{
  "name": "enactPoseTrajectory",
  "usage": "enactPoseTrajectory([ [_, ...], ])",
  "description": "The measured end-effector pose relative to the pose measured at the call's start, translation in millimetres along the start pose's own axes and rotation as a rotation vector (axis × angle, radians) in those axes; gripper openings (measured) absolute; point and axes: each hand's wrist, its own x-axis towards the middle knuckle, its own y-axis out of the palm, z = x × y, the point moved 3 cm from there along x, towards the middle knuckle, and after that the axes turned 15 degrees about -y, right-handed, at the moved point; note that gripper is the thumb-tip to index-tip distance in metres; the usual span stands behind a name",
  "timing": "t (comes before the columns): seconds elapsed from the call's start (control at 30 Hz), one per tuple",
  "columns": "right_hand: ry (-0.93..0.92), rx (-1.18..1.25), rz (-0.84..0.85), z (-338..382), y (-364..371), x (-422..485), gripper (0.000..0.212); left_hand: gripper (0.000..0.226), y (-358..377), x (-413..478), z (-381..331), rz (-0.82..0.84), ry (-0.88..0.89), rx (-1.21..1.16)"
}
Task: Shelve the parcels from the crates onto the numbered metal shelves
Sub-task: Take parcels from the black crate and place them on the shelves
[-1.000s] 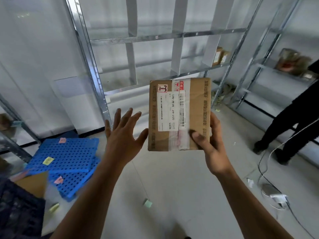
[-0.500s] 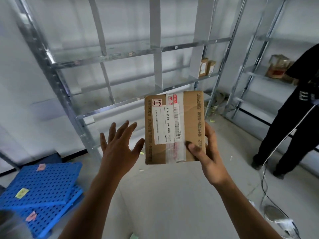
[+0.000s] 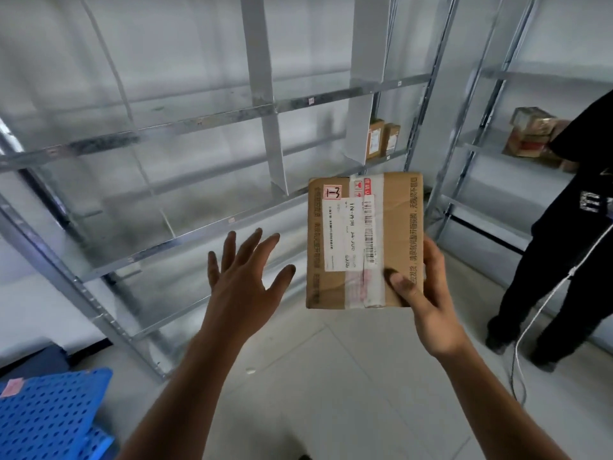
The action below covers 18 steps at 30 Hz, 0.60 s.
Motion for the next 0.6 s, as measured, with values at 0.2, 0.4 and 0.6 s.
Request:
enactPoseTrajectory([
  [0.2, -0.028, -0.033, -0.025, -50.1, -21.1, 89.7, 0.074, 0.081, 33.4, 114.8, -29.1, 0.066, 0.037, -0.022],
  [0.4, -0.058, -0.053, -0.039, -85.3, -36.3, 166.5, 0.070, 0.085, 59.0, 198.8, -62.9, 0.063, 0.074, -0.032],
  [0.6, -0.086, -0.013, -0.007, -138.3, -64.8, 239.1, 0.070, 0.079, 104.7, 274.4, -89.7, 0.006, 0.054, 0.053],
])
